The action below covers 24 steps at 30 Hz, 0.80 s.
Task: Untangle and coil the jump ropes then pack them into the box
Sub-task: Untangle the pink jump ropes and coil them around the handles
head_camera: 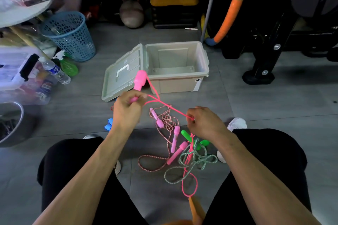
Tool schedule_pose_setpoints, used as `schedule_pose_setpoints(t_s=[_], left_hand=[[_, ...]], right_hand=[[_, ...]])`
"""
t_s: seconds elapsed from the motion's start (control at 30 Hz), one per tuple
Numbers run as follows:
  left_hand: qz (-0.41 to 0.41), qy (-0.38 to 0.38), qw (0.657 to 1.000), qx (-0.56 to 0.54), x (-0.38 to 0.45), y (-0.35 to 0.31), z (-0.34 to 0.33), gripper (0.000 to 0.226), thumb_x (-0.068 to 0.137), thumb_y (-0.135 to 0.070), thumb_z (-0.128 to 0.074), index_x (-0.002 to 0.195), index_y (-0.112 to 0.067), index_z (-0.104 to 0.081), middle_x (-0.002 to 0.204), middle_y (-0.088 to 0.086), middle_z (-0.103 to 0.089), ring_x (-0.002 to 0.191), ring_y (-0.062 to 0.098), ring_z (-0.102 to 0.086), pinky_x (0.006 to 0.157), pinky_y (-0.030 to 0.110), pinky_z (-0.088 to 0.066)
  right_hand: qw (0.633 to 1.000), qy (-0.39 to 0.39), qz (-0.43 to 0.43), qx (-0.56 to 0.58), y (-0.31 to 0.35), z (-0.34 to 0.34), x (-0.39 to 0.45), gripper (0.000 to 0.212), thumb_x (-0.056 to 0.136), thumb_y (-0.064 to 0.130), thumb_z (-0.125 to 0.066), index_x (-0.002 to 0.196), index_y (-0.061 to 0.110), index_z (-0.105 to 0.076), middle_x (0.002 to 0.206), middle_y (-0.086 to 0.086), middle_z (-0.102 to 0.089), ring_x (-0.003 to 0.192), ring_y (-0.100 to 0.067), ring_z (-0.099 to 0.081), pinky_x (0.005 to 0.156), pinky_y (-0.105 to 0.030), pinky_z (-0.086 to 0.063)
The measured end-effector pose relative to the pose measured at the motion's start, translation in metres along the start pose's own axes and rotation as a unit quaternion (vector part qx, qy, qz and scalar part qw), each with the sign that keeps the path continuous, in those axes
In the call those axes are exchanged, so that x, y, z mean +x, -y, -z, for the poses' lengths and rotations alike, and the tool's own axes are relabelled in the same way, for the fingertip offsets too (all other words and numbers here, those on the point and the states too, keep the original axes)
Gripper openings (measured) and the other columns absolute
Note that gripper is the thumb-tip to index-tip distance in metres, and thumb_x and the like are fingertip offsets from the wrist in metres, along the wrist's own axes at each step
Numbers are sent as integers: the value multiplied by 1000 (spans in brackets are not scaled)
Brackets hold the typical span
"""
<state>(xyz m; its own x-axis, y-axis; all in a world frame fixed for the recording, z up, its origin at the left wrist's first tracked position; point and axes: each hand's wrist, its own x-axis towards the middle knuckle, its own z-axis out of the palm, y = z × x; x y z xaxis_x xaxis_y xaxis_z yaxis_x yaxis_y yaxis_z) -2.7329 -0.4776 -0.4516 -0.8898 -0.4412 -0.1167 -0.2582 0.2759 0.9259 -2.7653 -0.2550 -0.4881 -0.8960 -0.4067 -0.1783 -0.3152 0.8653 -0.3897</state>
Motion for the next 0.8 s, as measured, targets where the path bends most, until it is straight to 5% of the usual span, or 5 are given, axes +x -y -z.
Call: schedule_pose_setpoints(t_s=[0.23, 0.37, 0.53, 0.67, 0.8], left_hand=[[55, 40, 959, 275, 0, 11, -1, 20, 84, -13, -53, 83, -12, -73, 75, 5, -63, 80, 30, -57, 67, 28, -44], [46, 42, 929, 364, 2, 13, -1, 21, 83, -10, -51, 97, -16, -66, 74, 2, -58, 84, 33, -57, 71, 34, -50], [25, 130, 892, 433, 4, 24, 2, 21, 87, -17, -53, 105, -23, -63, 96, 11, -63, 89, 36, -59, 77, 40, -54], [-44, 142, 929, 340, -3, 30, 3, 27, 79, -24, -69, 106, -25, -72, 94, 0, -58, 89, 22, -56, 75, 27, -42], [-140, 236, 941, 196, -22, 8, -10, 34, 75, -17, -75, 107, -28, -74, 92, -15, -57, 92, 9, -53, 82, 19, -39]], right_hand=[[975, -70, 53, 206, 14, 15, -6, 13, 83, 11, -63, 74, 20, -62, 81, 6, -63, 81, -11, -57, 74, -26, -42], [941, 21, 16, 339, 18, 23, -14, 11, 91, 24, -59, 83, 21, -66, 80, 1, -70, 73, -10, -65, 72, -26, -50], [960, -20, 18, 280, 7, 19, -10, 17, 94, 26, -61, 78, 33, -63, 94, 7, -62, 84, -7, -63, 81, -28, -49], [976, -14, 89, 200, 2, 15, -10, 16, 97, 20, -58, 95, 19, -73, 98, 9, -56, 95, -12, -53, 85, -27, -41], [980, 1, 143, 140, 8, 7, -12, 18, 97, 18, -57, 97, 9, -73, 89, 4, -49, 90, -13, -43, 78, -22, -30]])
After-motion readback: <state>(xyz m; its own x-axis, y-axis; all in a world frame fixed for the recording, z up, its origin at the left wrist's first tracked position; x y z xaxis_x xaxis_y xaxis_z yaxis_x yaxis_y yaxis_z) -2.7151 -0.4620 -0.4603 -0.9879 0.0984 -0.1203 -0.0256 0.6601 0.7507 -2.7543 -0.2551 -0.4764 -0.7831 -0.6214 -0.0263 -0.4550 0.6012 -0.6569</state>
